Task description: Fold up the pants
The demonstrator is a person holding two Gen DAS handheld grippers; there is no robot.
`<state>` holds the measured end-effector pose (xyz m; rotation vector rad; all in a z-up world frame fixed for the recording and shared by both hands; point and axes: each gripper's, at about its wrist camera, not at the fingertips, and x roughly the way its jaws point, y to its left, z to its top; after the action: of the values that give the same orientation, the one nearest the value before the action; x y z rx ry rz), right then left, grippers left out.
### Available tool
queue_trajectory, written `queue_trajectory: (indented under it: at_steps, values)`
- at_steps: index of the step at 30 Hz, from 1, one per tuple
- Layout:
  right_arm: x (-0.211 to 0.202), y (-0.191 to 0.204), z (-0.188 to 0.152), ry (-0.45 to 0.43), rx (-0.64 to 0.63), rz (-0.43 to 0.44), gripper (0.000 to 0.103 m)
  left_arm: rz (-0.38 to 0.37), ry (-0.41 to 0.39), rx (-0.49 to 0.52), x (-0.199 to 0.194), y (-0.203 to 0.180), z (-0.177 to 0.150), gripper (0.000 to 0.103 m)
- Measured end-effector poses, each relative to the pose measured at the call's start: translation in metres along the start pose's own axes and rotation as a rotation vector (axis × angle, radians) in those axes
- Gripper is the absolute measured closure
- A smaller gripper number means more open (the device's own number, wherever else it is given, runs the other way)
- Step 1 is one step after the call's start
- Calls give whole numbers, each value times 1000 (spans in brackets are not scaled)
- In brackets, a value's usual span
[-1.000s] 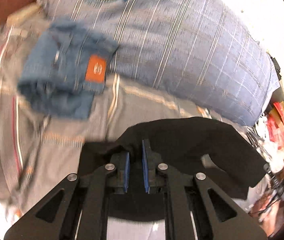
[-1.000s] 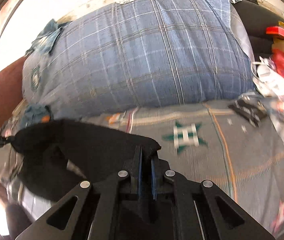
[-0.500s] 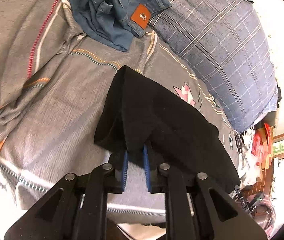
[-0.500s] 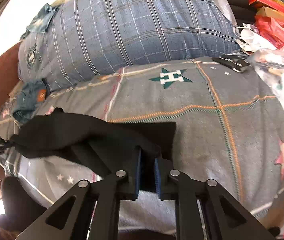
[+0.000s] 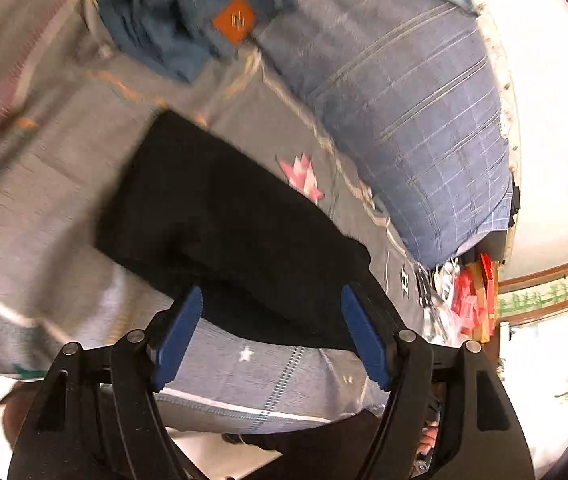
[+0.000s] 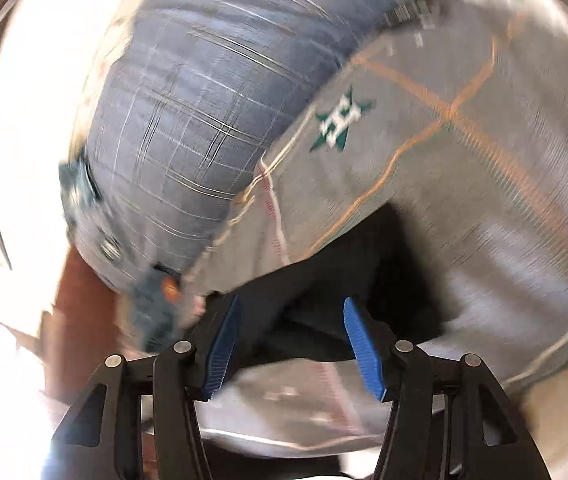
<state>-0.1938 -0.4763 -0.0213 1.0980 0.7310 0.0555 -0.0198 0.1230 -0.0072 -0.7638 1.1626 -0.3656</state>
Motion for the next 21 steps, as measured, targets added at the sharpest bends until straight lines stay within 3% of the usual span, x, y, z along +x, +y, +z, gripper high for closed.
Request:
queue_trajectory:
  at_steps: [3,6,8,9,11,13,16,17,19,21]
  values:
    - [25,-3,1,44,102,44,47,27,54,-23,27,3,0,31]
    - [43,-8,5,43,177,-11,47,91,65,-10,44,6,3,34]
    - [53,-12,8,34,213,-23,48,117,70,-11,51,5,11,67]
    - [58,-11,11,24,205,-37,64,113,83,-15,53,4,16,94]
    - [66,-6,24,25,167,-61,99,74,89,-37,49,-4,31,95]
    - [64,15,44,-5,113,-18,99,35,60,-35,37,-18,41,95]
    - [30,86,61,-127,-107,117,99,-15,-56,30,1,-47,50,95]
    - [23,98,60,-149,-161,126,99,-21,-88,58,-9,-52,50,95]
    - [18,106,53,-146,-228,112,99,-17,-94,72,-12,-47,46,95]
    - [28,87,40,-94,-236,27,99,9,-32,64,4,-27,36,95]
